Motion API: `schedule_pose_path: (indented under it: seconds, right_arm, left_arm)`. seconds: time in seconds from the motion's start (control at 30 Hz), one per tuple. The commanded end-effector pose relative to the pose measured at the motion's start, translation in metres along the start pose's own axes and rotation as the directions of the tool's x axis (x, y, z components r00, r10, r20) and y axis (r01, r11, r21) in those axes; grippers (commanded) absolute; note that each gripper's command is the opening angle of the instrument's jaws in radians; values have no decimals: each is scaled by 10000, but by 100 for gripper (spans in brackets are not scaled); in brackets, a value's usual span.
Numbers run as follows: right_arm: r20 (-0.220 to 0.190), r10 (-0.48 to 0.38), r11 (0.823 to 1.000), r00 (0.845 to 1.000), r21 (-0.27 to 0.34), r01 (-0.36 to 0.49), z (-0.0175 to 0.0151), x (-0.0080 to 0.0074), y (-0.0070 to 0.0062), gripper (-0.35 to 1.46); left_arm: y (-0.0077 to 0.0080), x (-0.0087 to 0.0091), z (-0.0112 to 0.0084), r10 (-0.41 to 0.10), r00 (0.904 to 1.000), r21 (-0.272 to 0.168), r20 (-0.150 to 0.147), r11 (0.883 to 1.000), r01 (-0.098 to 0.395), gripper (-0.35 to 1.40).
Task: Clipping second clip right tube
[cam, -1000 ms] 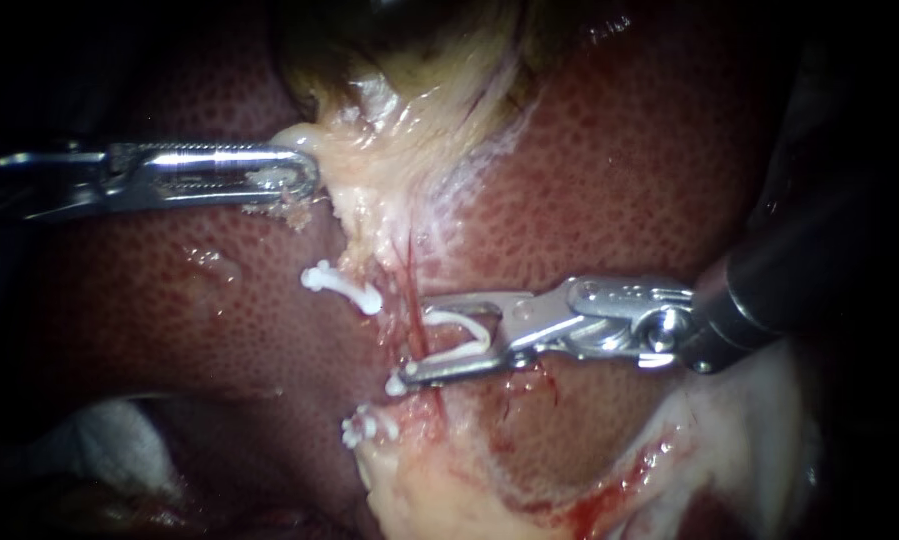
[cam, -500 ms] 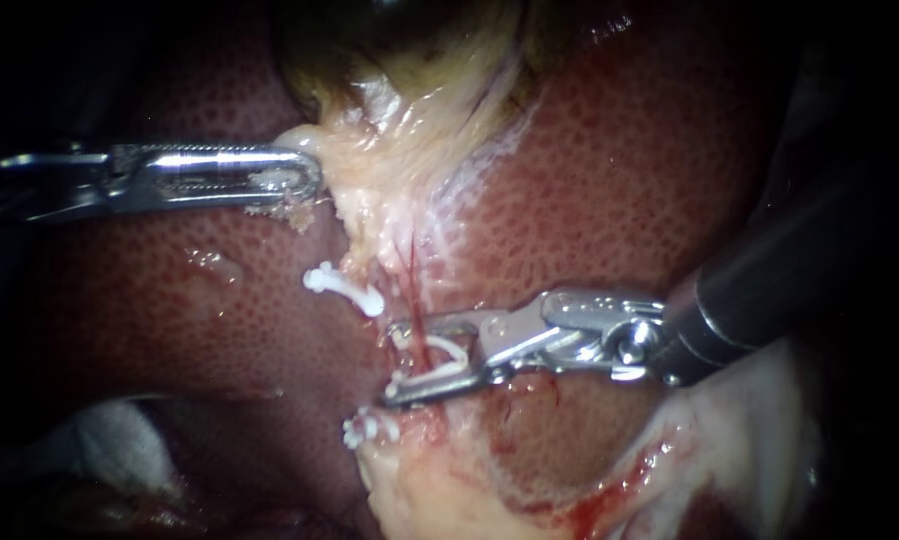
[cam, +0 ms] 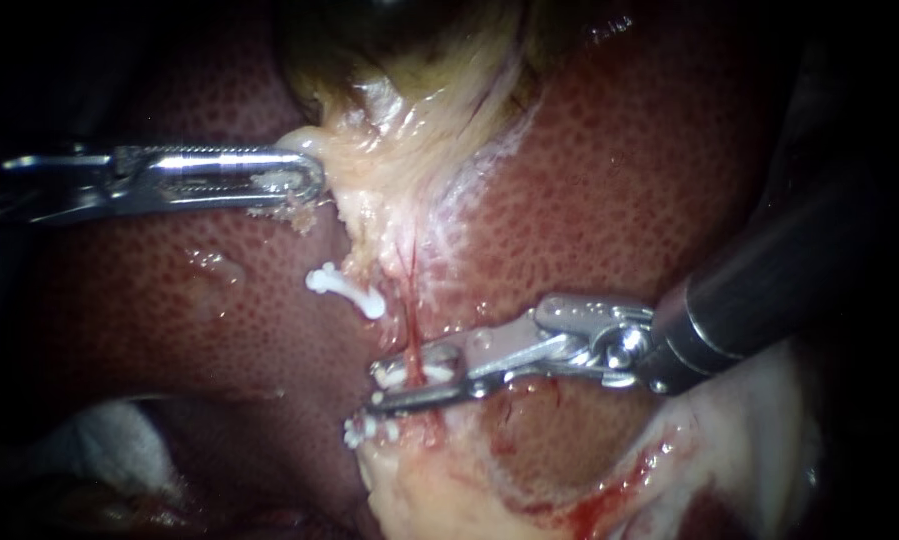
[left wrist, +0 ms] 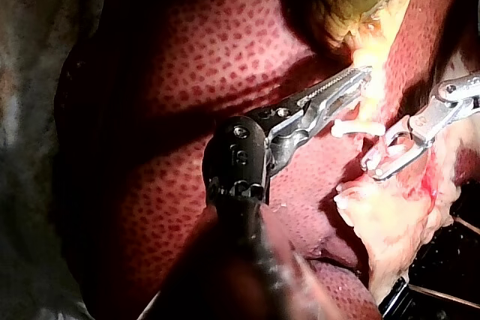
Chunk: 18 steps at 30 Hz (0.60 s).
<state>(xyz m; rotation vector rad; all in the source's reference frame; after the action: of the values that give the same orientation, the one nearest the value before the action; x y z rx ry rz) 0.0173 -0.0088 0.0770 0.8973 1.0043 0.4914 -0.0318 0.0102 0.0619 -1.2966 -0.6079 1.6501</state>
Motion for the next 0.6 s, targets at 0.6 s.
schedule_pose_path:
  seconds: [0.6]
  right_arm:
    - [-96,825,9965,9965,-128,-826,-8,-4,2,-35]
  left_arm:
    - [-1,0,2,3,10000,8,-4,10000,-3,-35]
